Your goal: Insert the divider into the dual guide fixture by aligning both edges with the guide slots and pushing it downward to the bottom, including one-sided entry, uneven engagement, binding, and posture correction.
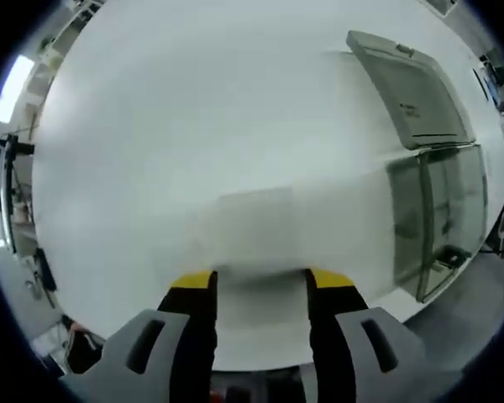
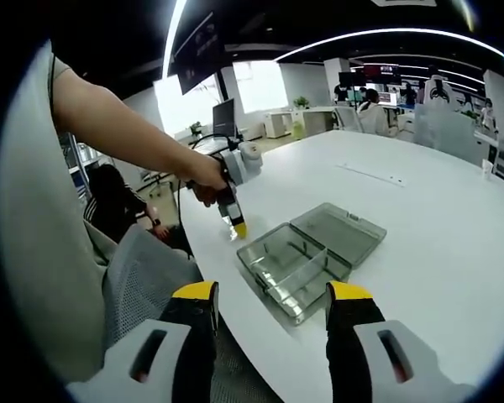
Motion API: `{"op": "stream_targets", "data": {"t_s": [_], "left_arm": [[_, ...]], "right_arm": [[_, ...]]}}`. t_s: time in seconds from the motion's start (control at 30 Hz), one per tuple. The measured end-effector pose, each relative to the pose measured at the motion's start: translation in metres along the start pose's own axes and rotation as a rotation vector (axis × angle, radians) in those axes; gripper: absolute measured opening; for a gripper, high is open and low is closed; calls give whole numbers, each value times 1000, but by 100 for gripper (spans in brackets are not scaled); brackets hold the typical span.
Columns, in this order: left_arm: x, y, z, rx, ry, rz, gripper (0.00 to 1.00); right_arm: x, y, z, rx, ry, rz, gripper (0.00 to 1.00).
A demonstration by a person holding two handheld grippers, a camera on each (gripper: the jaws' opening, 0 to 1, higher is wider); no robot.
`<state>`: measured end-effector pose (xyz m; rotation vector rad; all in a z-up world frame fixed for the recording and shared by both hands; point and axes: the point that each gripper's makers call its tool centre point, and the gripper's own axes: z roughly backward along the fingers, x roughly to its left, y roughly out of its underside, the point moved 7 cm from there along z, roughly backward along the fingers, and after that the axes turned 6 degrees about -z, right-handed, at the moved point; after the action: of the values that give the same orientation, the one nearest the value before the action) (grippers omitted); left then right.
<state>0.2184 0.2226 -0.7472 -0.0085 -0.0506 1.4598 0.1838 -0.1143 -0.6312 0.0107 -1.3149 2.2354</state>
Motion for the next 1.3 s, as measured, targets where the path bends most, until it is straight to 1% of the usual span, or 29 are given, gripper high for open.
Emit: {"op": "stream_targets", "data": {"t_s": [0.13, 0.2, 0.27, 0.33, 0.5, 0.67, 0.8, 0.87, 0.93, 1.0, 1.1, 1.3], "left_arm": [[1, -4, -4, 4, 1, 1, 39], [-1, -3, -1, 3, 1, 8, 37], [-1, -6, -3, 6, 4, 1, 32], [-1, -6, -4, 12, 1, -1, 32], [-4, -2, 2, 13, 3, -15, 31], [-5, -3, 0, 11, 7, -80, 30], [-6, -5, 1, 3, 17, -108, 29], [-9, -6, 2, -14, 43, -146, 29], [-10, -6, 1, -18, 40, -162, 29], [-10, -5, 0, -13, 26, -196, 29], [-11, -4, 0, -11, 33, -203, 28], [-12, 2, 3, -11, 40, -228, 28]], "right_arm": [[1, 1, 0, 0, 0, -2, 48], [0, 2, 0, 4, 1, -1, 48], [0, 3, 1, 3, 3, -4, 48], [-1, 3, 1, 3, 5, -7, 48], [-1, 3, 1, 2, 8, -9, 48], [-1, 3, -1, 4, 6, -6, 48], [-1, 2, -1, 4, 6, 0, 48], [-1, 2, -1, 4, 5, -3, 48], [-1, 2, -1, 4, 6, 1, 48], [-1, 2, -1, 0, 5, -2, 48], [-1, 2, 0, 2, 6, 1, 48], [-1, 4, 2, 0, 12, 2, 48]]}}
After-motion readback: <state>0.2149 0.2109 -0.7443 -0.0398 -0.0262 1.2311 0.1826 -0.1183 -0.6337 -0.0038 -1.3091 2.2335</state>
